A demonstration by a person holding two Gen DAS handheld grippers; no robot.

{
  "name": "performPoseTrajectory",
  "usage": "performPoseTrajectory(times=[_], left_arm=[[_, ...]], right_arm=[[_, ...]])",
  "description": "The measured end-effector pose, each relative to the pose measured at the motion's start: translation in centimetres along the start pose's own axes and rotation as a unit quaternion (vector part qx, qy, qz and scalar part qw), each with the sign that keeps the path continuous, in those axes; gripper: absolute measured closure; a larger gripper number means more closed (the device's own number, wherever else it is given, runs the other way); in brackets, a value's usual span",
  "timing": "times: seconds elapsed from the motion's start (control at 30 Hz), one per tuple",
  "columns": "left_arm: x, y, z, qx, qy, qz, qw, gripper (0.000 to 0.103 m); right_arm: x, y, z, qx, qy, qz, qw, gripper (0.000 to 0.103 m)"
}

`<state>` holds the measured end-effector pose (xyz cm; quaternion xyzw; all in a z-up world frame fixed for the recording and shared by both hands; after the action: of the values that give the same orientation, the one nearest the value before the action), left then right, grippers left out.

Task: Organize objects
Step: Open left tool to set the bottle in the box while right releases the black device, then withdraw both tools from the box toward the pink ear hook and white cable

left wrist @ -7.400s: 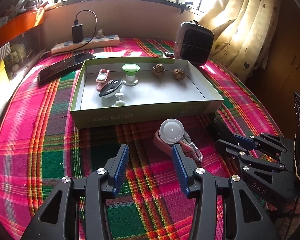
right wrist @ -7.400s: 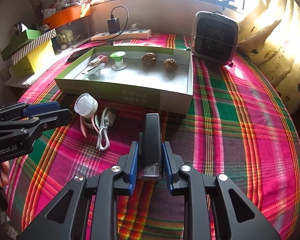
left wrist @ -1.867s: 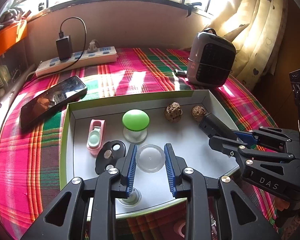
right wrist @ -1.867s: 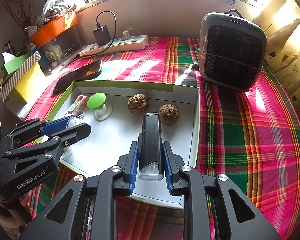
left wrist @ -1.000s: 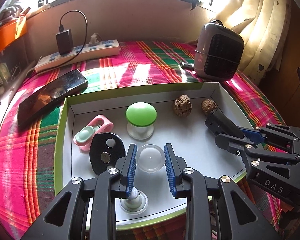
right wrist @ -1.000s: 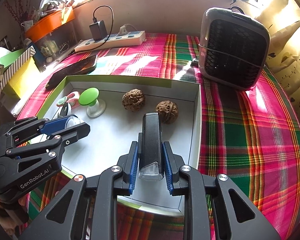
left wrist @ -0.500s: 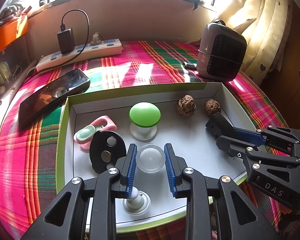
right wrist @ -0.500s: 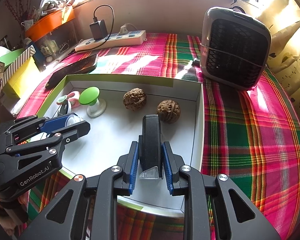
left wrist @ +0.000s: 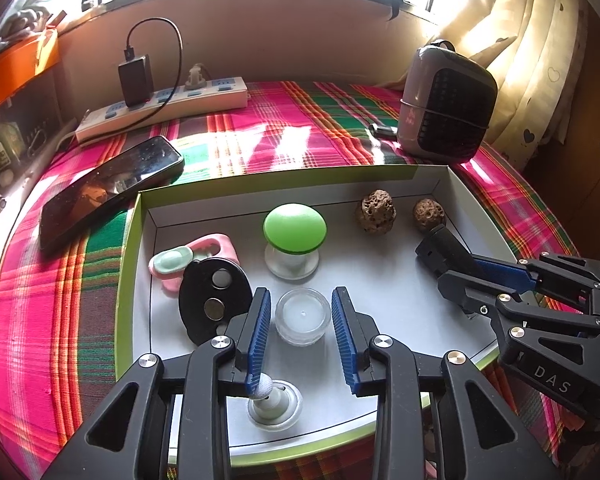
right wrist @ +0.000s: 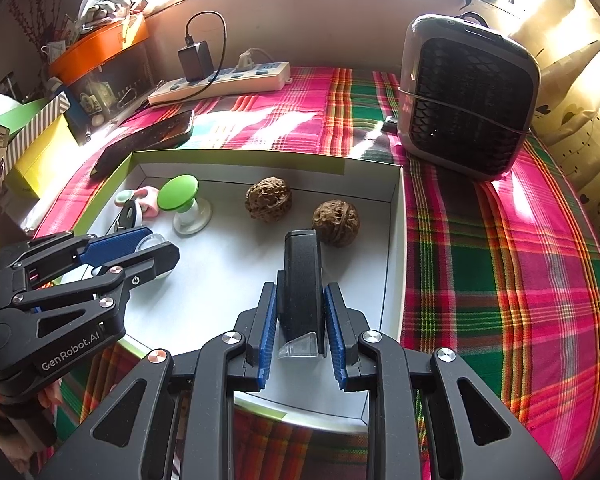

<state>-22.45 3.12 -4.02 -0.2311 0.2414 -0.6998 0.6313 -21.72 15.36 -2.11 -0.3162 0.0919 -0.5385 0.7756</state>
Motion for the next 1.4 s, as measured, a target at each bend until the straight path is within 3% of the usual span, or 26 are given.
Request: performPoseTrajectory(times=[0.17,0.6,0.7,1.4], left_arm=[[0.1,0.1,-0.1,0.002,-0.007,-0.001,1.0,0.066],[0.1,0.4,0.6,0.0,-0.005,0.001,1.0,0.065],[0.0,0.5,0.9,-0.003,-0.003,0.001,1.0,0.065],[0.4,1.3,4.0,-0.026,0.004,0.018,0.9995,0.064]], right_arm=[[0.1,0.0,0.1,-0.001,0.002,-0.001,1.0,0.078],[0.4,0.3,0.8,-0.006,0.005,-0.001,1.0,0.073],[0.5,0.4,1.0,-0.009,0.005,-0.003,1.0,0.063],[1.6,1.1,3.1,-0.033,0.009,0.003,0.999,0.061]])
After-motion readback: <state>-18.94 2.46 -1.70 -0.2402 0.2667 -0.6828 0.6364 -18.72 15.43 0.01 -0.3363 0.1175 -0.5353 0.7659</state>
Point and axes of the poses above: each gripper's, at about its wrist camera, not at the fingertips, and z roughly against the way its jaws point, x to its left, y to its underside, the point moved 8 cm from there along -z, roughly the way its jaws point, and after that the axes turned 9 degrees about -y, right-handed, at the moved point
